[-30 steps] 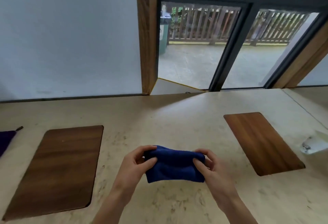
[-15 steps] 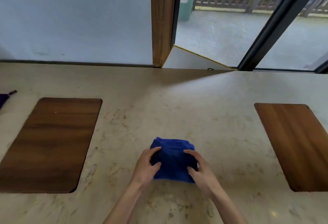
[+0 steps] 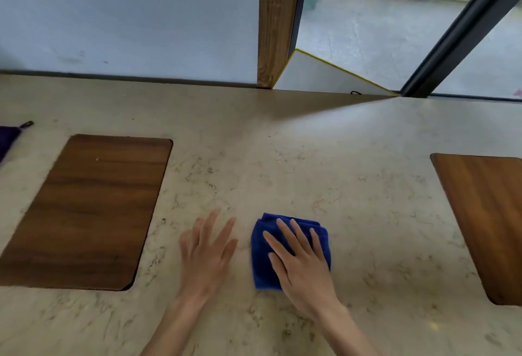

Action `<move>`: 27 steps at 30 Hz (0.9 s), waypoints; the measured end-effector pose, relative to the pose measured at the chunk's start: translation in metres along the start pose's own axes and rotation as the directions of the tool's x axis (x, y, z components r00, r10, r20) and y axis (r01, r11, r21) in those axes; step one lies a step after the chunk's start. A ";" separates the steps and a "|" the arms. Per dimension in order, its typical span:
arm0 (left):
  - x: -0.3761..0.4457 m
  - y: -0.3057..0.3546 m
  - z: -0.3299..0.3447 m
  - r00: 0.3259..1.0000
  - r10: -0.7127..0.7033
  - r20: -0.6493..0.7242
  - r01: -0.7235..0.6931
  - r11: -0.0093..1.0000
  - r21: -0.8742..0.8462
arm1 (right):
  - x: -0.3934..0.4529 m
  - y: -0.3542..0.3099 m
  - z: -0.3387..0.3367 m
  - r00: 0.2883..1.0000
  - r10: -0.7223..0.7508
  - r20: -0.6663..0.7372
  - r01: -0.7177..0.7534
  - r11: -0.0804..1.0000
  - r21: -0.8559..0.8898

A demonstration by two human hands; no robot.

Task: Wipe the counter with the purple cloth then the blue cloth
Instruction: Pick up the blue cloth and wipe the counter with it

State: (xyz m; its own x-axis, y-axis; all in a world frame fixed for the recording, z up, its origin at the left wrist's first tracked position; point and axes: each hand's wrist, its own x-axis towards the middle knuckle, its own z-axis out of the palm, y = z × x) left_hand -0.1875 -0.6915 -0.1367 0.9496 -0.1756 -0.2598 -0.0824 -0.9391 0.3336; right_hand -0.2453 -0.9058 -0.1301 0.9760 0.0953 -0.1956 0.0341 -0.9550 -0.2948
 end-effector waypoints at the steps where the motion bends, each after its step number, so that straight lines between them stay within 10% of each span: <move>1: 0.006 -0.009 -0.001 1.000 0.011 -0.019 -0.011 1.000 0.029 | 0.007 -0.002 0.006 0.999 -0.001 0.042 0.002 0.999 -0.040; 15: 0.041 -0.070 0.019 0.990 0.023 -0.136 -0.005 0.992 0.129 | -0.051 -0.036 0.087 0.982 -0.187 0.010 0.180 0.934 -0.308; 27: 0.044 -0.074 0.024 0.985 0.043 -0.165 -0.005 0.974 0.225 | 0.316 0.040 -0.032 0.989 0.034 -0.143 -0.053 0.989 -0.135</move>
State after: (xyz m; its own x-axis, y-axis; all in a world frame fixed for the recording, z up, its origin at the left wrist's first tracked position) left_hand -0.1468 -0.6366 -0.1948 0.9820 -0.1645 -0.0927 -0.1527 -0.9806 0.1228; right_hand 0.0719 -0.9228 -0.1740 0.9973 0.0217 -0.0702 0.0106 -0.9878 -0.1553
